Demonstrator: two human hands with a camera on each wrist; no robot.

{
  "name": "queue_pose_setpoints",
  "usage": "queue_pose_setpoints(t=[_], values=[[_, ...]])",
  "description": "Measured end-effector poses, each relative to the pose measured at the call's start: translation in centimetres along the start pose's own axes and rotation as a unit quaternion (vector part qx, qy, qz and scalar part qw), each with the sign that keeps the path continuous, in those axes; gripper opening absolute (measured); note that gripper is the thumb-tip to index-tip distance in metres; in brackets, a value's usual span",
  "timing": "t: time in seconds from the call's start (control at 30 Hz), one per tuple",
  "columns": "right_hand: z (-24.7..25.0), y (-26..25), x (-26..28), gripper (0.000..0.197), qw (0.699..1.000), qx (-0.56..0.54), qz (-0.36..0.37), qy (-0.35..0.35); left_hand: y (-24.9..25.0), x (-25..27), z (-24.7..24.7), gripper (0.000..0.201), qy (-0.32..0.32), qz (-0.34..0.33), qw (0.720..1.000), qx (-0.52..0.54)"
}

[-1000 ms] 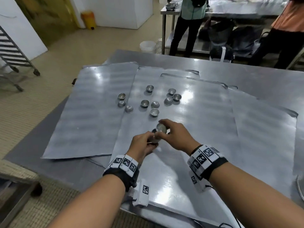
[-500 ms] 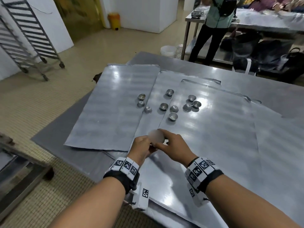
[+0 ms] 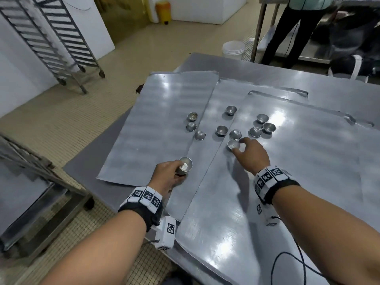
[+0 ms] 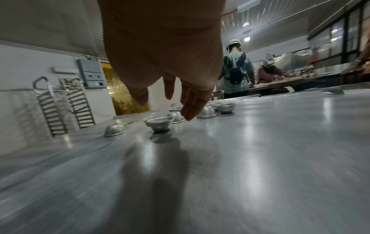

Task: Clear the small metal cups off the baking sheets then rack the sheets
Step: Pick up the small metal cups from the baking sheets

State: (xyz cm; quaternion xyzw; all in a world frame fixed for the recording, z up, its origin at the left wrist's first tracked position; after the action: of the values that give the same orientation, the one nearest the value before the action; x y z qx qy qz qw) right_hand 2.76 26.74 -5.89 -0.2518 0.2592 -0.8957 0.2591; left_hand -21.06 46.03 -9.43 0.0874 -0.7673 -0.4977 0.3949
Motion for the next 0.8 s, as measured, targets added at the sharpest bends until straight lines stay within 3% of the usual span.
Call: queue_pose_setpoints(t=[0.27,0.53,0.8], values=[[-1.5,0.3,-4.5,0.059,0.997,0.040,-0.055,-0.044,1.9,-6.5,5.8,0.014,-0.029,0.021,0.997,-0.073],[-2.9,-0.6,-4.1,0.036,0.993,0.047,-0.107,0.008,2.9,-10.7,8.8,0.013,-0.142,0.016,0.959,-0.245],[-3.7,-0.8,-2.9,0.031,0.991,0.037,-0.130,0.021,3.5,-13.0,9.0,0.013,-0.211,0.031,0.935,-0.283]])
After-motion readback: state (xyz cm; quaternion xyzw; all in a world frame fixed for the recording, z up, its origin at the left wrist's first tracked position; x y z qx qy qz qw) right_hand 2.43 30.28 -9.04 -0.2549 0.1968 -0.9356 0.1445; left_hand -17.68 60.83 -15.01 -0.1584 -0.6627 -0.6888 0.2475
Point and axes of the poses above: each hand's wrist, its own x-axis away from the middle knuckle, its own z-axis out of the back of the hand, y = z × x, the point moved 8 cm from there along -x, towards the middle knuckle, and after that the axes turned 15 degrees about -y, right-handed, at the moved point
